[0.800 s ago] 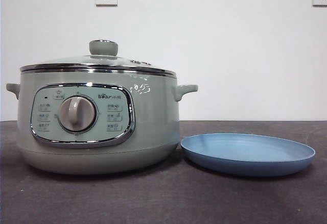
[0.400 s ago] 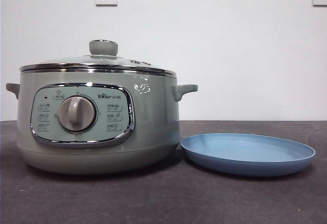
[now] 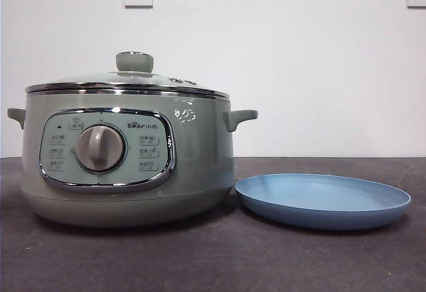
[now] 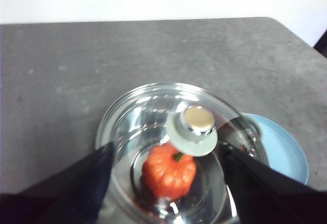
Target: Take the pumpkin out from the steamer,put the pumpkin in the blue plate,close the lid
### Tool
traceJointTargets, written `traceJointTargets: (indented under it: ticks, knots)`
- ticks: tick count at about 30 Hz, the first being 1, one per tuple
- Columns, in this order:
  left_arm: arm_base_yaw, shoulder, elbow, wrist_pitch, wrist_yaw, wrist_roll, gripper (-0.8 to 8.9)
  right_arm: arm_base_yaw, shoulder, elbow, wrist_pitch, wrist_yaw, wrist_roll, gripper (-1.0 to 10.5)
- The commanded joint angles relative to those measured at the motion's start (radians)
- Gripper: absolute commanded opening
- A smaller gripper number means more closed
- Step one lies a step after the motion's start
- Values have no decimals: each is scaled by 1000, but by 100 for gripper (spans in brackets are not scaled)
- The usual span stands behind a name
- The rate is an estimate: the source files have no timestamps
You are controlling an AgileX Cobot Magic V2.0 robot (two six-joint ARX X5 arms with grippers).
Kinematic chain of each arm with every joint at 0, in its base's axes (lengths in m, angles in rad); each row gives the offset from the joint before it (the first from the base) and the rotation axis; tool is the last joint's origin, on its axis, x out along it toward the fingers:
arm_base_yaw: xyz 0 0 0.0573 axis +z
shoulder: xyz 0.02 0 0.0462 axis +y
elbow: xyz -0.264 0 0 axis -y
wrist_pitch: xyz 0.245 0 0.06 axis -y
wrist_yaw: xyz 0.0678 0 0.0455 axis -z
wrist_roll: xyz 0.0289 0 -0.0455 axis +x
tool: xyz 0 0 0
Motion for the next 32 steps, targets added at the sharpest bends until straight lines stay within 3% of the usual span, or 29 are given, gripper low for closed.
traceJointTargets:
  ticks: [1, 8, 21, 26, 32]
  knots:
    - [-28, 30, 3, 35, 2, -10, 361, 2, 11, 1, -2, -6, -10, 418]
    - [-134, 172, 50, 35, -18, -13, 366, 3, 30, 1, -2, -79, 0, 418]
    - [-354, 486, 240, 18, -238, 20, 366, 3, 33, 1, -24, -77, 0, 415]
    - [-395, 557, 245, 16, -313, 23, 366, 3, 34, 1, -24, -77, 0, 414]
    - [-402, 601, 245, -2, -319, 32, 365, 3, 34, 1, -24, -77, 0, 414]
